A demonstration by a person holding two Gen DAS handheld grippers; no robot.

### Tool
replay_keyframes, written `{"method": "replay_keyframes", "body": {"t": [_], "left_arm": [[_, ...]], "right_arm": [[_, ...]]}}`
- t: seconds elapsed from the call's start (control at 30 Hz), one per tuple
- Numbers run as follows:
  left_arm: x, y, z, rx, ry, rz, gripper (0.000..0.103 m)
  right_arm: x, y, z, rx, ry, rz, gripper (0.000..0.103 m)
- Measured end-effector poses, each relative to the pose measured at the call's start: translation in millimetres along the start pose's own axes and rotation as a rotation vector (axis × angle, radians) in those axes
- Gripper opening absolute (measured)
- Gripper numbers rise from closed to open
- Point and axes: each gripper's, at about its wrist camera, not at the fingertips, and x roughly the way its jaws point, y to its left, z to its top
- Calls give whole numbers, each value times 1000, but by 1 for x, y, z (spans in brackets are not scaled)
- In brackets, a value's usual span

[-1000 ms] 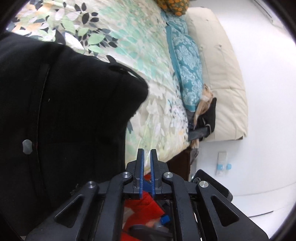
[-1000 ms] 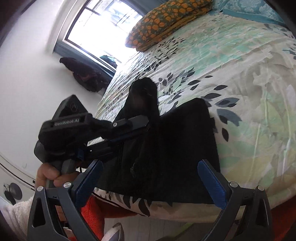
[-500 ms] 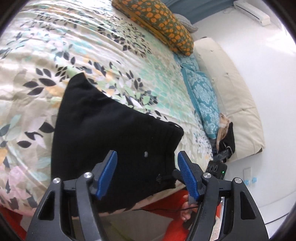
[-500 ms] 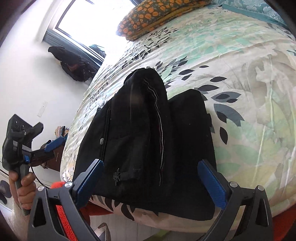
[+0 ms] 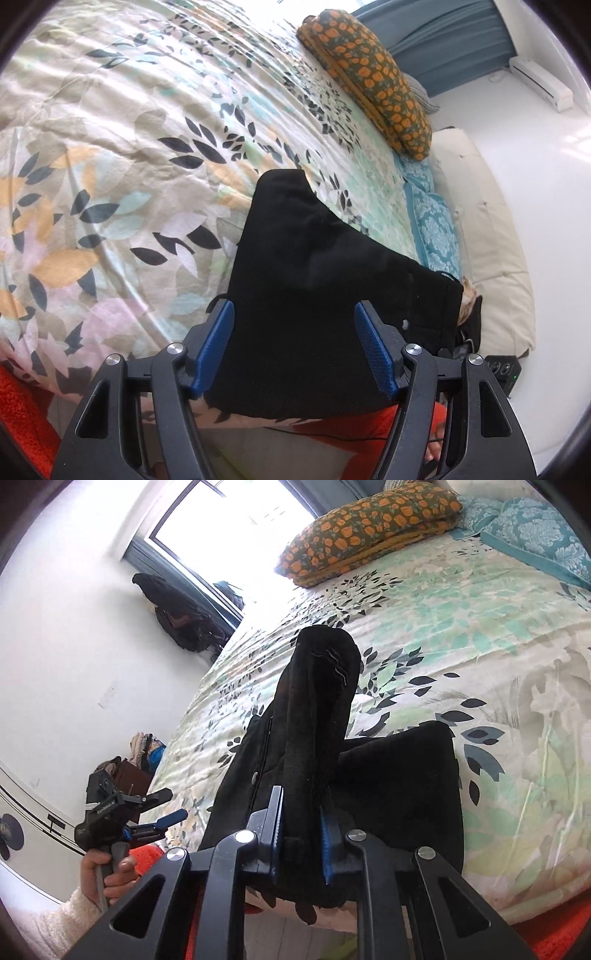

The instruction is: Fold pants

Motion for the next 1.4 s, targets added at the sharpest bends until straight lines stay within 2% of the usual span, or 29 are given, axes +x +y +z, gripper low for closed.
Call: {"method": "replay_keyframes", "body": {"t": [0.07,0.2,0.27,0.3,0.37,0.43,0.47,0.5,0.6,0.7,0.8,0.83,0.87,0.9,0.93,0.97,1.03,1.1,1.17,1.23,1.3,1.4], "left_arm": [[3,-4,-2,13,6,1,70],[17,-7,-8,31,38,17,70],[21,-6,-12,35,52,21,70],[23,-6,-13,40,55,30,70],[25,-7,-15,53,57,51,70],[23,-12,-17,85,44,87,70],[20,-17,-18,121,24,117,70],[17,-25,-19,173,-1,155,70],[16,-55,-28,349,-66,250,70],[34,-85,-45,500,-58,267,74],[66,-108,-72,680,-12,279,75],[82,-109,-81,725,31,299,75],[99,-106,-89,752,90,331,75],[110,-101,-96,776,108,368,75],[114,-99,-101,798,99,379,76],[112,-99,-102,811,87,370,77],[107,-101,-96,789,123,360,77],[96,-103,-78,714,141,320,77],[80,-102,-46,614,92,272,77],[77,-100,-9,523,49,269,77],[86,-100,23,471,37,279,77],[124,-102,54,486,75,327,77]], "right_arm": [[-1,-16,-4,60,6,-5,17],[14,-72,-25,231,82,-112,17],[18,-91,-29,322,94,-85,17],[20,-93,-28,322,103,-74,18],[20,-89,-25,284,111,-99,23],[15,-87,-23,262,115,-157,44],[9,-86,-21,253,101,-201,60],[0,-84,-19,233,68,-244,65],[-27,-60,-2,98,-60,-366,65],[-23,-19,17,-107,-96,-373,65],[14,19,13,-295,-24,-350,64],[29,24,6,-338,14,-344,64],[45,25,-2,-367,70,-360,64],[62,16,-17,-373,151,-403,63],[75,5,-27,-359,223,-440,63],[77,-6,-33,-341,239,-446,63],[67,-10,-30,-310,214,-419,63],[53,-6,-23,-306,178,-408,62],[36,4,-11,-302,85,-363,62],[28,13,3,-317,22,-351,62],[37,18,19,-336,15,-333,62],[62,14,35,-342,45,-292,62]]}}
